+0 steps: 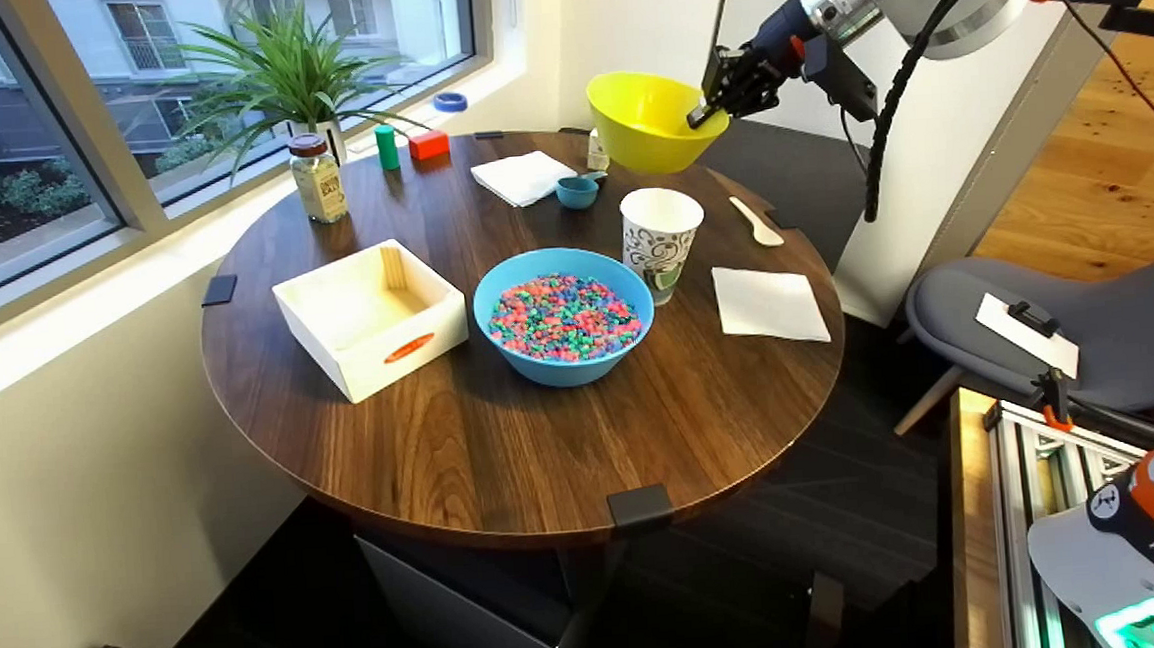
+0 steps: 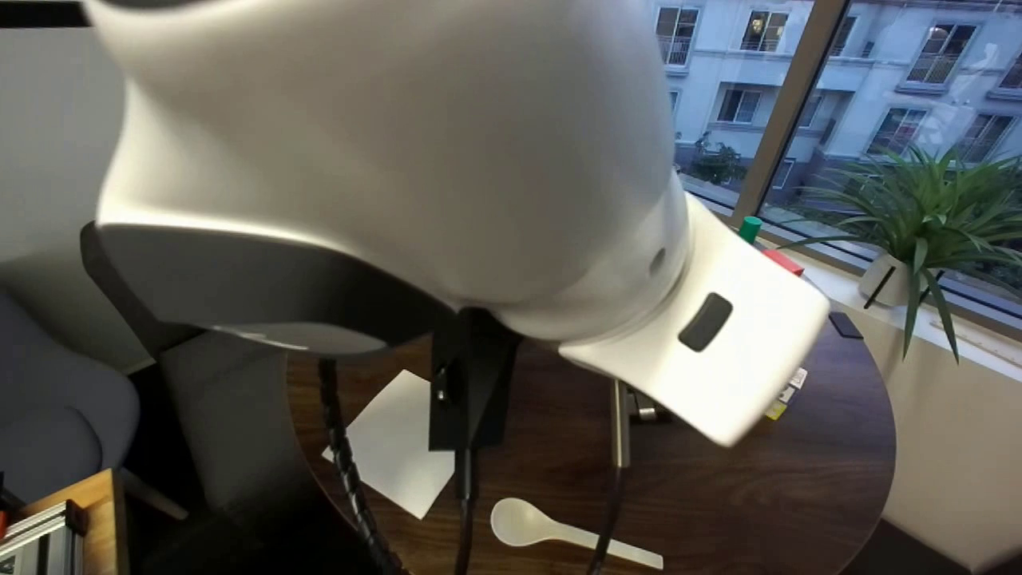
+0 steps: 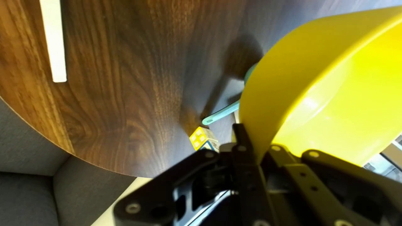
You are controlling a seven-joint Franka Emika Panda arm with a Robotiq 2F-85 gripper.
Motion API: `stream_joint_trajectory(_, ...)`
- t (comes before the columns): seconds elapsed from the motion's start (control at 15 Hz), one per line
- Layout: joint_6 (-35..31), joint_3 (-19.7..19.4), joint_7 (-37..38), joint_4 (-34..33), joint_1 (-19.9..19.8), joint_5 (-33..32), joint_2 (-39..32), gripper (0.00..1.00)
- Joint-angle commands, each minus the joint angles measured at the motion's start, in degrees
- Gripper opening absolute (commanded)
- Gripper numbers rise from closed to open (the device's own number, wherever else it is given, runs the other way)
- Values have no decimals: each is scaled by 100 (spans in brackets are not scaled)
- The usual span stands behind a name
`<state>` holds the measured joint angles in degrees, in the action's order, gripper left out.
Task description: Put the yellow bowl on the paper cup and then put some of the contents of the blue bowl into the yellow bowl
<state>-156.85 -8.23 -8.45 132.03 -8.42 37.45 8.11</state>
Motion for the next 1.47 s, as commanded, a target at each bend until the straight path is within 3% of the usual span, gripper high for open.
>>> stream_joint_trajectory(0.0,540,36,50,60,69,38,403,2)
stream_joint_trajectory(0.8,1822,35,281,35,416,-701,967,2)
stream_joint_trajectory(1.4,2114,47,276,76,539,-1043,954,2)
